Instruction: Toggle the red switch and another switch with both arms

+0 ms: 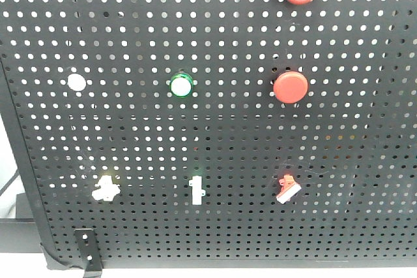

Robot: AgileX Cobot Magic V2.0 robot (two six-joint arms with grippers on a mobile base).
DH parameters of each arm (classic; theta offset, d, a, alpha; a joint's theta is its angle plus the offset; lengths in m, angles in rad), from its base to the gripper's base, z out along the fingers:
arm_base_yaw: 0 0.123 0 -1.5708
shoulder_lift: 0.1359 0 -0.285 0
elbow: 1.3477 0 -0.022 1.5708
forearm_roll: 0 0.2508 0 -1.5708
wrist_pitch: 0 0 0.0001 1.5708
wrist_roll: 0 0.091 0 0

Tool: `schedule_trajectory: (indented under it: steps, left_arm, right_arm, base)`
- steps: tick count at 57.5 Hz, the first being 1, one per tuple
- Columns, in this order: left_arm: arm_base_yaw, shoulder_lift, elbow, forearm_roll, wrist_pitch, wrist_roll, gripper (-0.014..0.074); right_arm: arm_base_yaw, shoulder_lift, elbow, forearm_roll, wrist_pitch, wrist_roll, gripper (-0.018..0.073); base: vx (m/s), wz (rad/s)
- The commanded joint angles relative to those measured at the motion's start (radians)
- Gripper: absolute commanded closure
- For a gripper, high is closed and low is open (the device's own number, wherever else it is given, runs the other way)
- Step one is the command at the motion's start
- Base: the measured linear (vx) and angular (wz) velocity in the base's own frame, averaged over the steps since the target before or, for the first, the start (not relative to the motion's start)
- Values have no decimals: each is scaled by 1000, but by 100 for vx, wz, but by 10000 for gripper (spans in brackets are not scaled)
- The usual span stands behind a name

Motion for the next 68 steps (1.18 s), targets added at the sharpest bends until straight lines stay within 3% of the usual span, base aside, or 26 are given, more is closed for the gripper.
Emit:
schedule_trajectory:
  steps: [1, 12, 68]
  left_arm:
    - [2, -9, 18, -8, -87, -5, 594]
    - [2, -8, 18, -8, -86, -5, 594]
    - [2, -8, 18, -8, -86, -5, 594]
  right_arm:
    - [-6, -72, 10, -11, 54, -11, 566]
    - [-6, -82, 14, 2, 202, -2, 566]
    - [-6, -81, 13, -5, 206, -2, 566]
  base:
    - [0, 0]
    - [0, 0]
    - [0, 0]
